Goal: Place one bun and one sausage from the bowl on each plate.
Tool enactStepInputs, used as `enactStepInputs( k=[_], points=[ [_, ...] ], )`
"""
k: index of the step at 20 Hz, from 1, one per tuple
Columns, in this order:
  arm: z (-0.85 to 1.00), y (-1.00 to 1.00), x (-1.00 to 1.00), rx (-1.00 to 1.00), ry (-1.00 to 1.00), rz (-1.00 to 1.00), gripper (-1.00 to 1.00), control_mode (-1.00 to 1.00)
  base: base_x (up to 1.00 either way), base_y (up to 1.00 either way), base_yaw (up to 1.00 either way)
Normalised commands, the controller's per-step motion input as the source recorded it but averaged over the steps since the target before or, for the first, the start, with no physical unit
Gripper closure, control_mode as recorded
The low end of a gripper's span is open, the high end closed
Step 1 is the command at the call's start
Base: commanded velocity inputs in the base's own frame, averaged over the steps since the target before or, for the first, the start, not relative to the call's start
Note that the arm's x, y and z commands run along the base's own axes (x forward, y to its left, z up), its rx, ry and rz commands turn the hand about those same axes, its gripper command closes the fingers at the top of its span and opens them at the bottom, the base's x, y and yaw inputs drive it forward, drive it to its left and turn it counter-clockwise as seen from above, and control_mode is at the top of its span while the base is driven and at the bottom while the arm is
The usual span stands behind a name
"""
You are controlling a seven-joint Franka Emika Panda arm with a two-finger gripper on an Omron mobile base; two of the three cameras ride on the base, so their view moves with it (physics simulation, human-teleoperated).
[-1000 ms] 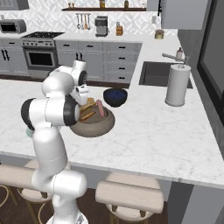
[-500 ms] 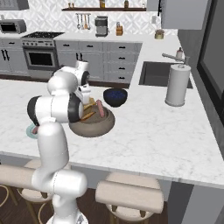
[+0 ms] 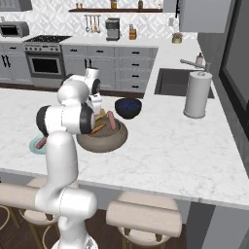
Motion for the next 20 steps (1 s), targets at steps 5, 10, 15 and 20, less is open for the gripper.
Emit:
enactStepInputs(
  k=[5,10,15,20],
  points=[
    [-0.20,0.00,-0.01,-0.06,0.00,-0.05,1.00,-1.00,0.00,0.00,0.00],
    [-0.01,-0.04,-0.20,-0.01,0.00,-0.07,1.00,-1.00,0.00,0.00,0.00],
    [0.29,-0.01,-0.63,0.01,-0.01,-0.02,1.00,-1.00,0.00,0.00,0.00],
    [0.30,0.27,-1.00,0.03,-0.03,0.01,1.00,-1.00,0.00,0.00,0.00]
  ],
)
